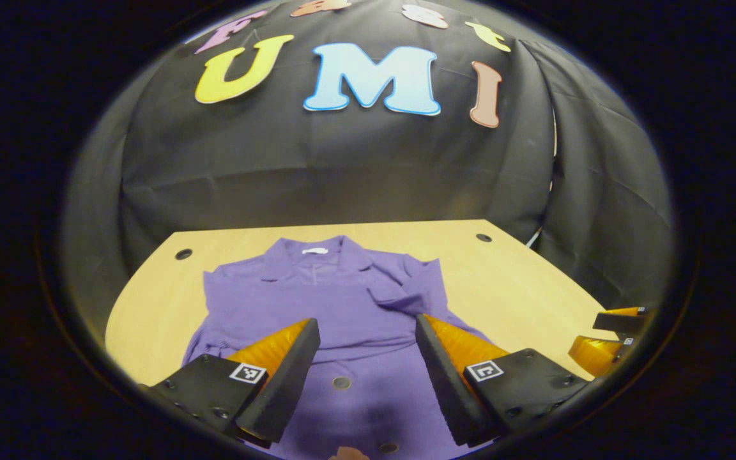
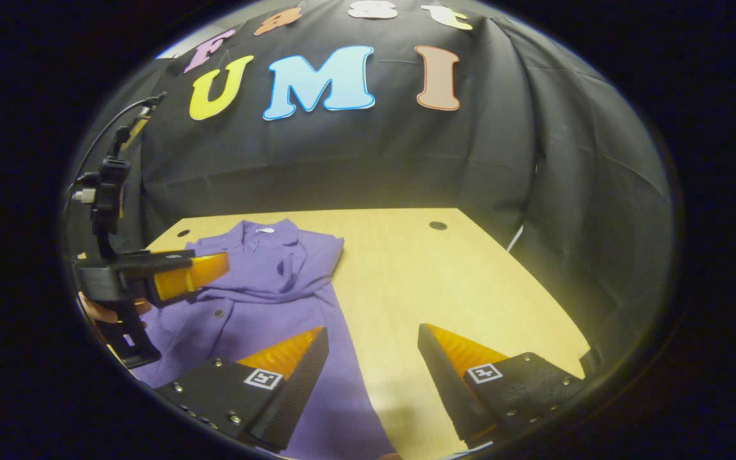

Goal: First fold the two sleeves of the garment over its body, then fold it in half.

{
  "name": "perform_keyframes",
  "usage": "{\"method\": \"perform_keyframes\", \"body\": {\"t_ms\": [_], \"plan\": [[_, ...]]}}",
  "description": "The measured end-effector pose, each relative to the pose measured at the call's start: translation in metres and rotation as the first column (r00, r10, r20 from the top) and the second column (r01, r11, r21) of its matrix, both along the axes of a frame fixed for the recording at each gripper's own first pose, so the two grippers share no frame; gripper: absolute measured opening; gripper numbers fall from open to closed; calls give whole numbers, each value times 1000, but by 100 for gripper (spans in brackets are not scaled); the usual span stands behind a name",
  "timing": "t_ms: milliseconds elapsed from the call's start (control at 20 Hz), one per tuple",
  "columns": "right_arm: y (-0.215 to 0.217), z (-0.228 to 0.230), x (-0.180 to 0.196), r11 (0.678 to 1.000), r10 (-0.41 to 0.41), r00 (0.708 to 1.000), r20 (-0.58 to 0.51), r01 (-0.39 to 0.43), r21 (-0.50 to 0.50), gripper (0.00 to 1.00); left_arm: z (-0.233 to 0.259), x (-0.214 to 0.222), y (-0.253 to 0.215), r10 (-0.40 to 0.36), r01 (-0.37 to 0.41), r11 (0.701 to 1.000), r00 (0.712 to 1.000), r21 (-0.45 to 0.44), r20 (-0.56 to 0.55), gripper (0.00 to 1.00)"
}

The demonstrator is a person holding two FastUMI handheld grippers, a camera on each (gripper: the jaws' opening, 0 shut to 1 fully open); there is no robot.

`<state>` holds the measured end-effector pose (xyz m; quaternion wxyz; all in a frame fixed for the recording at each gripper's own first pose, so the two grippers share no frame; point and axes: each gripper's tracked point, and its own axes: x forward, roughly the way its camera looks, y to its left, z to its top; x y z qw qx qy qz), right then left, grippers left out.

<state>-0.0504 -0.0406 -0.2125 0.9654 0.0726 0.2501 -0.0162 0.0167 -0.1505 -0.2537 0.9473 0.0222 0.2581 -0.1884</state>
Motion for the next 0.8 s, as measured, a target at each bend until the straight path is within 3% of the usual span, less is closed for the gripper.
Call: {"method": "perform_keyframes", "body": {"t_ms": [150, 200, 400, 800], "plan": [[11, -16, -24, 1000, -8, 1000, -26, 8, -5, 89, 1, -33, 51, 32, -32, 999, 999, -2, 4, 96], [16, -20, -30, 1000, -10, 999, -35, 10, -2, 89, 2, -44, 68, 42, -42, 999, 999, 5, 0, 100], [31, -38, -52, 1000, -14, 997, -80, 15, 9, 89, 2, -83, 126, 75, -75, 997, 997, -21, -10, 96], [37, -57, -79, 999, -42, 992, -122, 44, 15, 89, -45, -143, 216, 127, -123, 991, 989, 60, -75, 98]]}}
